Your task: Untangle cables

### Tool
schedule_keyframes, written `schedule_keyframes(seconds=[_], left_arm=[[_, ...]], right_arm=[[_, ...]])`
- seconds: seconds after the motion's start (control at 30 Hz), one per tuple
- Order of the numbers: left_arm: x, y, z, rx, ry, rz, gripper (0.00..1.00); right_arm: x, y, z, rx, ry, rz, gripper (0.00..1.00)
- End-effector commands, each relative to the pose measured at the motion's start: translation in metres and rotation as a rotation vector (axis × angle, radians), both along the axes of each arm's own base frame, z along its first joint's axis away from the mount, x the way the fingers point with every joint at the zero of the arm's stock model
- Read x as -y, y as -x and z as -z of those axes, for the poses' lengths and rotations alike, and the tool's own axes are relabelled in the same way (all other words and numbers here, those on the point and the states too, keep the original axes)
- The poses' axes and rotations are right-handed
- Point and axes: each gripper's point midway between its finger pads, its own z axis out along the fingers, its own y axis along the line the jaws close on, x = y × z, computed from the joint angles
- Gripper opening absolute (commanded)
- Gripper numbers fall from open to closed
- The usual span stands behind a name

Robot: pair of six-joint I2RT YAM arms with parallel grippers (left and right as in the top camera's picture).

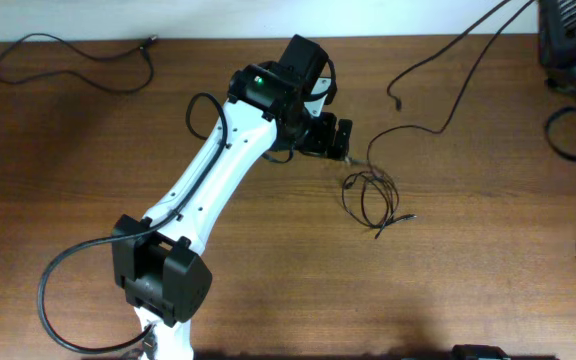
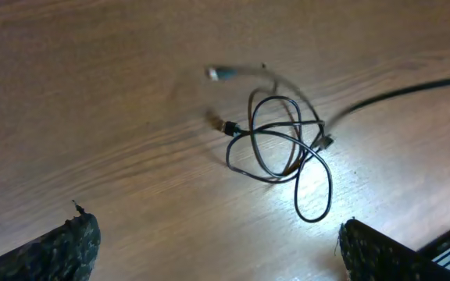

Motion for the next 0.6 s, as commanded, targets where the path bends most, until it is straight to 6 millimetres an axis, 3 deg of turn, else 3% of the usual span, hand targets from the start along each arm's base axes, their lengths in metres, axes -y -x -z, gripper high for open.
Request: schedule_keyframes(seconds=[0.0, 0.13, 0.23, 0.3, 0.43, 0.57], left_arm=[[0.002, 0.001, 0.0, -0.002, 0.009, 0.021, 0.99], [0.003, 0.001, 0.0, -0.001, 0.009, 0.022, 0.99], [0.003, 0.002, 0.0, -0.001, 0.009, 0.023, 0.99], [0.003, 0.002, -0.001, -0.001, 0.01, 0.023, 0.99], [0.002, -0.004, -0.002, 0.014, 0.018, 0.014, 0.99], [-0.001, -0.006, -0.002, 0.012, 0.025, 0.006, 0.99]], right_arm=[[-0.013, 0.03, -0.035, 0.091, 0.039, -0.082, 0.04], [-0.021, 0.04, -0.048, 0.129, 0.082, -0.13, 0.04], [-0.025, 0.028, -0.034, 0.076, 0.114, -0.146, 0.04], [-0.024, 0.012, -0.015, 0.011, 0.152, -0.128, 0.04], [-0.019, -0.025, 0.043, -0.193, 0.235, -0.066, 0.04], [-0.016, -0.044, 0.09, -0.333, 0.317, -0.046, 0.04]])
